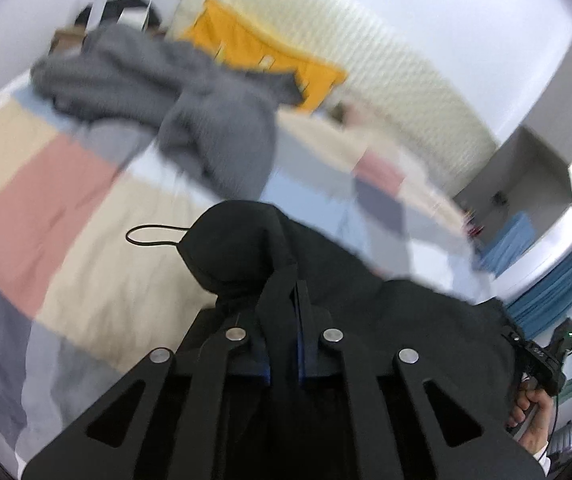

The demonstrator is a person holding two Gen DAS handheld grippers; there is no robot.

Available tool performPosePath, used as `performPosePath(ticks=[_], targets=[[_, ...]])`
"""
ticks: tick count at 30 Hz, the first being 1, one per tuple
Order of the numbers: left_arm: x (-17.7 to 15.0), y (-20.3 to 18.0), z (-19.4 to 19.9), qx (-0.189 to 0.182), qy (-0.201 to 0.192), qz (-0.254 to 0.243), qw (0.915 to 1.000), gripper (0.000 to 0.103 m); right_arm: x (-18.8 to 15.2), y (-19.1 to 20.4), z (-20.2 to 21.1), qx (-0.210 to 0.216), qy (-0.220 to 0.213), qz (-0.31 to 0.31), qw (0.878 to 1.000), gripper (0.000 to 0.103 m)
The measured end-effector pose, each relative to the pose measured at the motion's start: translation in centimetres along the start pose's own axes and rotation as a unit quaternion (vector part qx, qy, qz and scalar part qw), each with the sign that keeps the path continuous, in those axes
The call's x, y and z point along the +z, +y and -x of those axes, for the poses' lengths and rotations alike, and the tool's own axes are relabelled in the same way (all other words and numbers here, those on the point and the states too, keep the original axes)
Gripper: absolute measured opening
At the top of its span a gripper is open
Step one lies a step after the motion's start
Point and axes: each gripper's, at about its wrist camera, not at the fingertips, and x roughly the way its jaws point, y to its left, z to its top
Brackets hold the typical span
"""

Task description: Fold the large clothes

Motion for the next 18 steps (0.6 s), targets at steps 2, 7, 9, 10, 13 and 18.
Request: performPosePath(ticks=[2, 7, 9, 10, 13, 18], targets=[[0.9, -0.5, 0.9, -0.009, -0.018, -0.009, 0.9998, 0.008, 0.7, 0.3, 0.0, -0.009, -0.008, 0.016, 1.000, 0.007], [1.2, -0.8, -1.2, 0.045, -0.003, -0.041, 0.9981, 0.008, -0.2, -0.3, -3.2, -0.049, 0.027, 0.040, 0.998, 0.006], [0.8, -0.2, -2.5, 0.061, 0.016, -0.042, 0.9971, 0.008, -0.8, -1.1, -3.9, -0.054, 0.041, 0.037, 0.997, 0.006], [0.6, 0.1, -3.2, 0.070, 0.028, -0.042, 0.9963, 0.008, -1.3, -1.5, -4.7, -0.062, 0.050, 0.035, 0.996, 0.006], [-0.1, 0.3, -4.4, 0.082, 0.048, -0.045, 0.9944, 0.010, -2.3, -1.8, -5.4, -0.080, 0.062, 0.039, 0.994, 0.007], [-0.6, -0.4, -3.2, 0.093, 0.034, -0.058, 0.9934, 0.016, -2.7, -1.7, -4.0, -0.097, 0.058, 0.033, 0.993, 0.017]])
